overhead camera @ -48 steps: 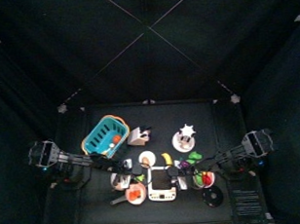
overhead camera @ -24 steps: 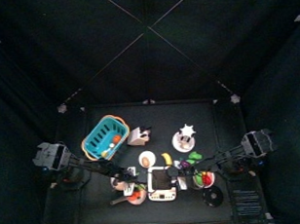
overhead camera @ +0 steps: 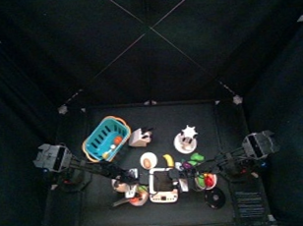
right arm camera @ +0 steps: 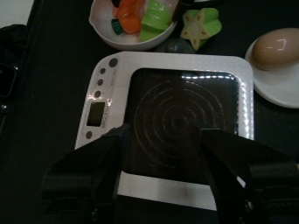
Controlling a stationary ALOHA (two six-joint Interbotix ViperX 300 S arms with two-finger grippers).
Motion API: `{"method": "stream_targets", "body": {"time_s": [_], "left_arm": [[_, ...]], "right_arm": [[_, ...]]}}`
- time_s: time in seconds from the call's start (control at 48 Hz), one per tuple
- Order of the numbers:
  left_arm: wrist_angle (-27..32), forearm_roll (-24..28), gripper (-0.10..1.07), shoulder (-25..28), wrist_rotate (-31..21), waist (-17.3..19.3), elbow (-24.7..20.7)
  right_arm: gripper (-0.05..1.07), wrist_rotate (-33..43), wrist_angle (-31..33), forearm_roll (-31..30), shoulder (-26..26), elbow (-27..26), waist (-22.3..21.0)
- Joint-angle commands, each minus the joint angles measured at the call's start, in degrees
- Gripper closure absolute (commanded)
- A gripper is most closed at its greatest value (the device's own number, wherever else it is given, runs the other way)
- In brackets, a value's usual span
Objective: Place starfruit half into pan
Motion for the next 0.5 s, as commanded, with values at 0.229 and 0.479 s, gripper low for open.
{"method": "stream_targets", "body": {"time_s": [0.229,0.479], "left_arm": [[-1.5,2.3,-0.05,-4.0,-0.1,0.4,-0.9],[-7.7,4.6,-0.05,-5.5,-0.1,4.3,2.7]], "right_arm": [[0.13,0.0,-0.1,0.2,-0.7,-1.0,0.0],[0.13,0.0,-0.2,0.3,-0.6,-0.8,0.1]]}}
